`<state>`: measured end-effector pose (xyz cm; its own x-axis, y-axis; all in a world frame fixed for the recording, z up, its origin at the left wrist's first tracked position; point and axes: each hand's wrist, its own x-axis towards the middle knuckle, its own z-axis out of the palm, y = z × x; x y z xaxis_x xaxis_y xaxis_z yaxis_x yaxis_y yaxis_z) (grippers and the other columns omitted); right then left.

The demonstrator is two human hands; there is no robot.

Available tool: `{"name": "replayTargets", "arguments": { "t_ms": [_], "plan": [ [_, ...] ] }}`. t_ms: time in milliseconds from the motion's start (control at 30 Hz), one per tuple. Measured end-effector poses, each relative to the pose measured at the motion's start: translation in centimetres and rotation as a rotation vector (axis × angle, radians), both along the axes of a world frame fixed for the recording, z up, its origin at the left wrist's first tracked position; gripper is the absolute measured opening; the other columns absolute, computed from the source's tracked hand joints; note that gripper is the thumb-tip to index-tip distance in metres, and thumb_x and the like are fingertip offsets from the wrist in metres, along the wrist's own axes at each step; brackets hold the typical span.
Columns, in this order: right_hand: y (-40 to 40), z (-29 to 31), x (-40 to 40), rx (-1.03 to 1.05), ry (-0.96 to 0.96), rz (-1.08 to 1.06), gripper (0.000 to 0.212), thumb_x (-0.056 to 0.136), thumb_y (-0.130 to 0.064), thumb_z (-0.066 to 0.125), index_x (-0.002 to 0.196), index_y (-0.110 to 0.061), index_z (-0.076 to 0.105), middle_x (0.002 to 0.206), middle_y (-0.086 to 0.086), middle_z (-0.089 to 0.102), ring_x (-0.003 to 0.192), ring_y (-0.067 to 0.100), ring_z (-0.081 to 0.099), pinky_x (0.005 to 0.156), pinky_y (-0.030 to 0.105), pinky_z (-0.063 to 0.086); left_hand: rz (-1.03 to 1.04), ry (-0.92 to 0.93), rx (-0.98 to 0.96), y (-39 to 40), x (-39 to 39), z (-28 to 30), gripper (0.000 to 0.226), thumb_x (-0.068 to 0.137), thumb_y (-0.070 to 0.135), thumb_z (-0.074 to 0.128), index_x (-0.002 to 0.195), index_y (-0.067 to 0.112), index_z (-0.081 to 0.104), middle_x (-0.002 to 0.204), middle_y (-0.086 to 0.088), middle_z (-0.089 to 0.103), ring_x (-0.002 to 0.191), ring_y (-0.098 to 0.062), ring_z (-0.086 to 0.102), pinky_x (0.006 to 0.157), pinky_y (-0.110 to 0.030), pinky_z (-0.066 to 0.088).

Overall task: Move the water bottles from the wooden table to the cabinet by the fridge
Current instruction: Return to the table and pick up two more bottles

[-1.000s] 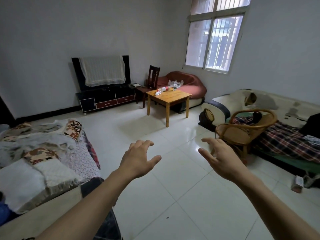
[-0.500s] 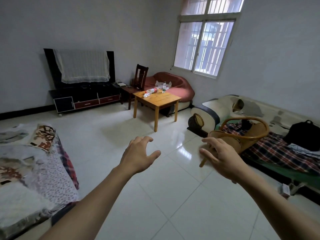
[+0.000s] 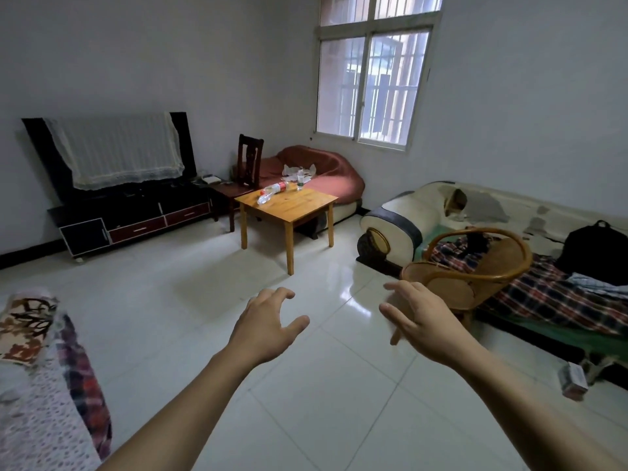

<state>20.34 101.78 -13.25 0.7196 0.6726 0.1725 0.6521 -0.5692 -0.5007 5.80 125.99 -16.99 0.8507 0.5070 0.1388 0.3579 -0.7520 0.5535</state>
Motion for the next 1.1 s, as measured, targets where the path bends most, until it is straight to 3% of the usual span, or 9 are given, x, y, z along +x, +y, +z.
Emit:
{"name": "replayTargets", "arguments": {
  "t_ms": [167,467,700,833,1000,1100],
  "plan": [
    [3.4,0.4,10.0,0.099,-0.001,-0.02,0.053,0.095,-0.052,0.051,0.142,-0.026,0.046,0.143,-0.001,0.05,0.13,0.013,0.047,0.109,0.037,0.043,-0.008,0.025,0.05,2.1,9.6,1.6,0.056,0.088,0.057,0.059,0.137,0.032,0.048,0.143,0.007,0.047,0.129,-0.016,0.044,0.104,-0.037,0.044],
    [9.7,0.9,22.5,0.061,-0.02,0.031,0.054,0.095,-0.055,0.048,0.141,-0.027,0.047,0.139,-0.003,0.052,0.122,0.01,0.05,0.102,0.028,0.042,0.048,0.026,0.01,8.6,21.6,2.0,0.052,0.089,0.054,0.061,0.134,0.03,0.05,0.138,0.004,0.05,0.124,-0.018,0.048,0.1,-0.038,0.047],
    [17.1,-0.6,30.5,-0.005,-0.051,0.042,0.056,0.093,-0.061,0.045,0.14,-0.03,0.046,0.138,-0.005,0.052,0.122,0.009,0.05,0.103,0.029,0.043,0.059,0.049,-0.045,15.6,30.6,-0.5,0.054,0.09,0.056,0.058,0.136,0.029,0.048,0.14,0.003,0.049,0.126,-0.019,0.047,0.099,-0.036,0.046],
    [22.1,0.3,34.7,-0.05,-0.097,0.01,0.053,0.095,-0.055,0.048,0.141,-0.028,0.046,0.14,-0.003,0.051,0.124,0.01,0.05,0.104,0.028,0.043,0.032,0.03,-0.058,21.0,35.7,-1.0,0.053,0.089,0.057,0.058,0.134,0.03,0.048,0.14,0.002,0.049,0.124,-0.02,0.048,0.098,-0.038,0.047],
    [28.5,1.3,40.4,-0.052,-0.134,0.005,0.052,0.094,-0.056,0.048,0.138,-0.027,0.048,0.136,-0.002,0.053,0.12,0.013,0.052,0.096,0.025,0.043,0.035,-0.01,-0.067,27.7,42.0,-0.6,0.051,0.089,0.058,0.058,0.132,0.032,0.048,0.14,0.003,0.048,0.123,-0.019,0.047,0.097,-0.041,0.049],
    [31.1,0.0,43.0,-0.048,-0.117,0.009,0.052,0.094,-0.058,0.047,0.139,-0.03,0.047,0.138,-0.004,0.053,0.123,0.012,0.051,0.102,0.03,0.044,0.011,0.027,-0.092,30.1,45.2,-1.4,0.048,0.089,0.057,0.058,0.128,0.03,0.049,0.138,0.003,0.049,0.123,-0.02,0.047,0.098,-0.042,0.048]
  ]
}}
